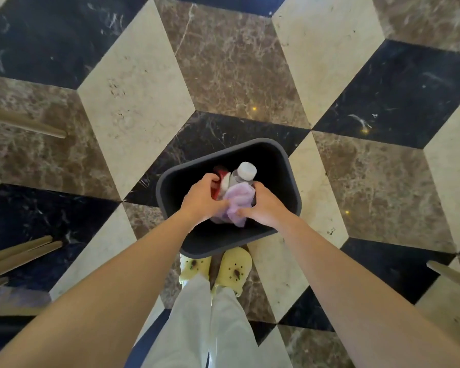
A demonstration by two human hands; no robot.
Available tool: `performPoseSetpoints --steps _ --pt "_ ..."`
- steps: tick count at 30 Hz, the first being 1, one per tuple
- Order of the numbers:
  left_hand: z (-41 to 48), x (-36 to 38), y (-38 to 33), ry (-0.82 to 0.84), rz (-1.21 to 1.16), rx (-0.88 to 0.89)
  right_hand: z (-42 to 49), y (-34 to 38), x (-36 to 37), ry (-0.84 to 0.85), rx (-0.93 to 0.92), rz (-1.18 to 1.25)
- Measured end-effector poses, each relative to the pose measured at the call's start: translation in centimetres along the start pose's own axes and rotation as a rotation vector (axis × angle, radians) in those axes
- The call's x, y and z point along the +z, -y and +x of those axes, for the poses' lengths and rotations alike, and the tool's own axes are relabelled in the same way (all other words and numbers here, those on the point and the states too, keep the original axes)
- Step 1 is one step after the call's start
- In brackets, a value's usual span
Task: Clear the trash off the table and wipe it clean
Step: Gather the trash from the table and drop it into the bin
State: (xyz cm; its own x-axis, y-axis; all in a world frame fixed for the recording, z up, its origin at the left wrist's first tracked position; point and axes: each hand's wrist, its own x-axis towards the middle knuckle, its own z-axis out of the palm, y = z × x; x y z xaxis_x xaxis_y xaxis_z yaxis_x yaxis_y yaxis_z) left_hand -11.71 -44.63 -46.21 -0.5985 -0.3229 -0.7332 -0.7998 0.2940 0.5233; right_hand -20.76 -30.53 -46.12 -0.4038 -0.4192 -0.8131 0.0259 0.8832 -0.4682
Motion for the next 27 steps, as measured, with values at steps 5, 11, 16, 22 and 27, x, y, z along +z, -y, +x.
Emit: performPoseSetpoints --steps 5,11,16,22,27 --pt "0.4 0.1 0.7 0.068 0.3 -0.063 -0.2 -0.6 -0.3 -0.098 0.049 -0.174" --pt "-0.7 -0.8 0.1 0.127 0.354 -0.074 -1.3 0.3 -1.2 -0.04 -0.009 -0.242" --pt "-2.0 -1.8 -0.8 0.178 0.39 -0.084 -2.7 1.4 -2.0 -0.017 -0.024 -0.314" --pt "-6.0 -4.9 -4.0 0.268 0.497 -0.053 -6.8 4.2 -5.9 0.082 -0.052 -0.467" --pt "-10.7 -9.0 -9.4 0.278 0.618 -0.002 -12.7 8.3 -10.1 0.118 -0.076 -0.535"
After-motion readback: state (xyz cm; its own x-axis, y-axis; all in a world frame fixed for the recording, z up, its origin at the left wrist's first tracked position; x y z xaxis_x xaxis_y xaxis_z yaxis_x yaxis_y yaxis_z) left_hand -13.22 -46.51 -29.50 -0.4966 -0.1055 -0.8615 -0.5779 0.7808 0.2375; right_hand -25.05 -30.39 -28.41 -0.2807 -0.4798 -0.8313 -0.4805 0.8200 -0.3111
